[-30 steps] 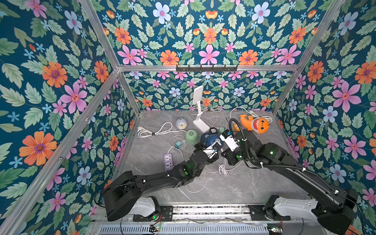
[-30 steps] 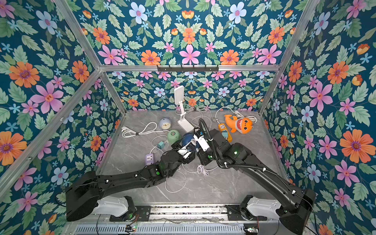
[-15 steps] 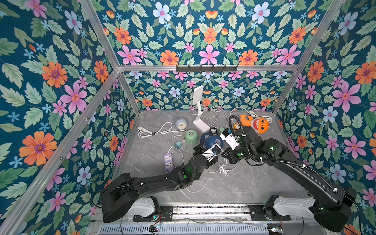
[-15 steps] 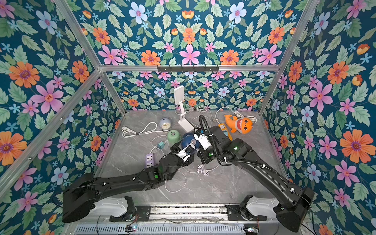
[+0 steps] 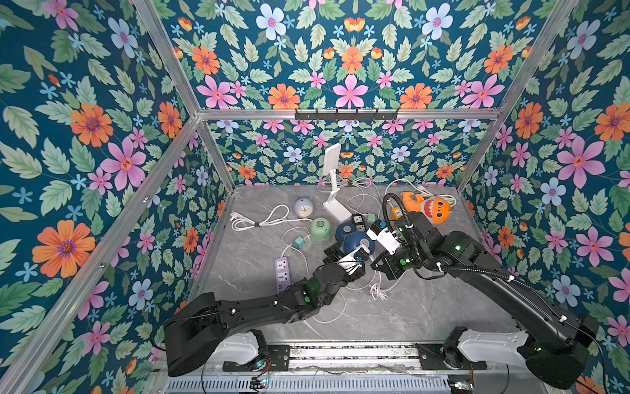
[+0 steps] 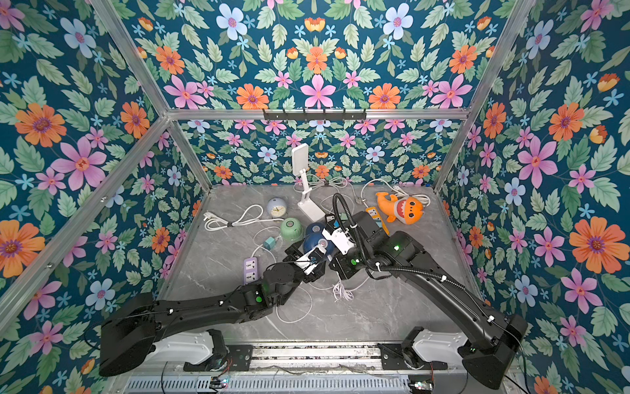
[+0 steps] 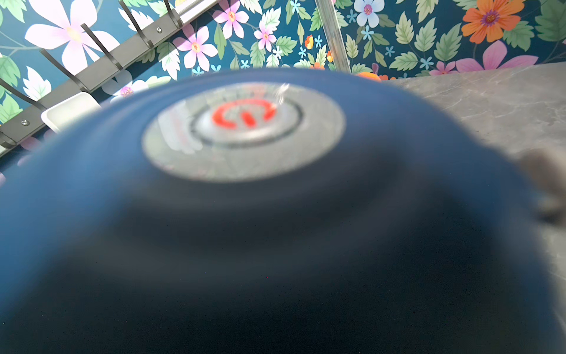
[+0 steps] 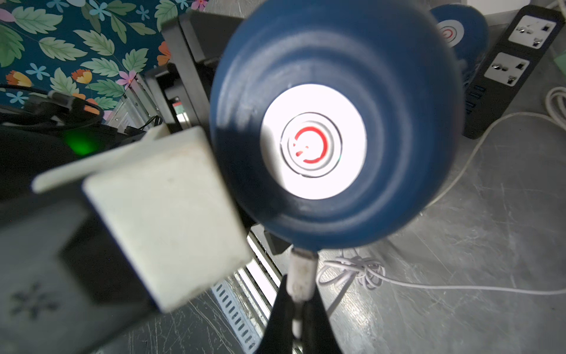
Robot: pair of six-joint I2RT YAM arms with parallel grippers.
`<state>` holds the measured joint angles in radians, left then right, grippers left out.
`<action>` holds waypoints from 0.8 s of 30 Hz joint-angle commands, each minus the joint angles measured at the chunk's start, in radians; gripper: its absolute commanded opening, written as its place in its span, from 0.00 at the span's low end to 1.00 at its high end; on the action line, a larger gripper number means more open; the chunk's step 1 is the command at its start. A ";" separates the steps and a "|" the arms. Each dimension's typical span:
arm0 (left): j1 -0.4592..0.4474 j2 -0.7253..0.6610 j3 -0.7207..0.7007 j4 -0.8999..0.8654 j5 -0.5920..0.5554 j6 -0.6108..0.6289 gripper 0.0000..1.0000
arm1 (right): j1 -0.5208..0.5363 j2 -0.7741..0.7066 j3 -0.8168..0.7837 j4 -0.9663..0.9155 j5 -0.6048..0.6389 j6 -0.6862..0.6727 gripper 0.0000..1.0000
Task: Charge the cordless meat grinders
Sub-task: Insert the charging cable into the cordless meat grinder.
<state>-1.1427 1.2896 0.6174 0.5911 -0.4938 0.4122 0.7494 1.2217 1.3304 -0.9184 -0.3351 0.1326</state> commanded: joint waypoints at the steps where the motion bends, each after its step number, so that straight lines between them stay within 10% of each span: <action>1: -0.002 -0.007 -0.009 0.021 0.029 0.004 0.34 | 0.004 -0.009 0.012 0.053 -0.030 -0.010 0.00; 24: 0.000 0.039 -0.065 0.142 0.008 -0.105 0.32 | 0.003 -0.026 -0.081 0.052 0.033 0.017 0.37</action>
<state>-1.1458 1.3273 0.5545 0.6384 -0.4728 0.3363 0.7517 1.2198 1.2598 -0.8726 -0.3271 0.1490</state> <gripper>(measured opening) 0.878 0.360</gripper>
